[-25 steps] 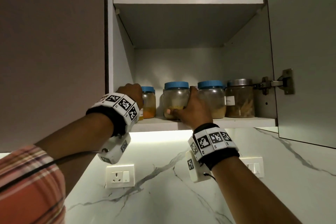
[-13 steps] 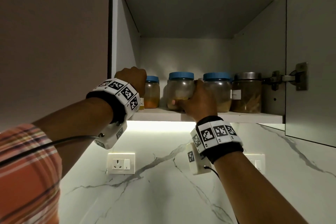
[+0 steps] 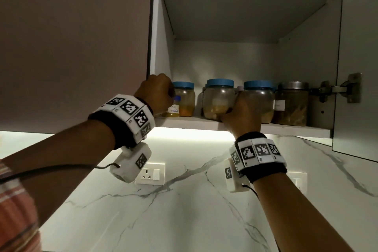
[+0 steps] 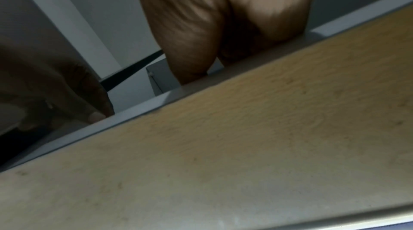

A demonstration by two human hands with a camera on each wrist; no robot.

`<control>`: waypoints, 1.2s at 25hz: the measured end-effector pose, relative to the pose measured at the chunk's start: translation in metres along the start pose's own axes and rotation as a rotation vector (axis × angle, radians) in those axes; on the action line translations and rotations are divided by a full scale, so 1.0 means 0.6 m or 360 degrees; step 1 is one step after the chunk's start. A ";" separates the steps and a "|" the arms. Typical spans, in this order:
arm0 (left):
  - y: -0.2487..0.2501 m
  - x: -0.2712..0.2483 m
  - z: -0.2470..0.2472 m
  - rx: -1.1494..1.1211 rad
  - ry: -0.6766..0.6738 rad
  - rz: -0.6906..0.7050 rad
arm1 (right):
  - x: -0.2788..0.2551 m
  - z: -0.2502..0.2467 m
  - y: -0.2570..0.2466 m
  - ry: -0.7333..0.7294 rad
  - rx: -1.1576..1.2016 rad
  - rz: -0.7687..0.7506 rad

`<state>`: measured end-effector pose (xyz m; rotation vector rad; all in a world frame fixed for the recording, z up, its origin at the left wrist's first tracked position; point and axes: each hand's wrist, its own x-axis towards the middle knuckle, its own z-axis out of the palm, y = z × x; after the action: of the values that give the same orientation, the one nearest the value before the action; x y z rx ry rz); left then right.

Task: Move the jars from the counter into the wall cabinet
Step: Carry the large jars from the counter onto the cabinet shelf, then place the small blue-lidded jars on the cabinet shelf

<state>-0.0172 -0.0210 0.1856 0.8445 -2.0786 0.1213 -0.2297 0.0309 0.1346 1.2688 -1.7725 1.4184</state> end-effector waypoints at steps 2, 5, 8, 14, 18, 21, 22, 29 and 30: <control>-0.018 -0.036 -0.019 -0.0203 0.0038 -0.0022 | -0.030 -0.008 -0.009 0.0133 -0.0007 -0.0049; -0.048 -0.103 -0.036 -0.0391 0.0083 -0.0125 | -0.075 -0.018 -0.026 0.0190 -0.0010 -0.0011; -0.083 -0.189 -0.035 -0.0518 0.0065 -0.0284 | -0.134 -0.016 -0.041 0.0210 -0.0203 -0.0127; -0.147 -0.357 0.005 -0.0683 0.0099 -0.0581 | -0.300 -0.002 -0.095 0.0022 0.0464 0.0011; -0.187 -0.472 0.040 -0.0679 0.0088 -0.0733 | -0.469 0.055 -0.138 -0.0305 0.0860 0.0080; -0.239 -0.580 0.071 -0.0693 0.0187 -0.0969 | -0.601 0.115 -0.135 -0.0628 0.0959 0.0196; -0.255 -0.610 0.081 -0.0694 0.0189 -0.1048 | -0.635 0.132 -0.126 -0.0718 0.0946 0.0228; -0.343 -0.867 0.133 -0.0502 0.0011 -0.1683 | -0.831 0.221 -0.072 -0.1402 0.0691 0.0372; -0.345 -0.889 0.137 -0.0475 -0.0030 -0.1765 | -0.842 0.230 -0.069 -0.1438 0.0655 0.0395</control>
<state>0.2636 0.0688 -0.3119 1.6509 -1.3310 -0.7656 0.0368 0.0708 -0.3165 2.2237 -2.3276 1.5121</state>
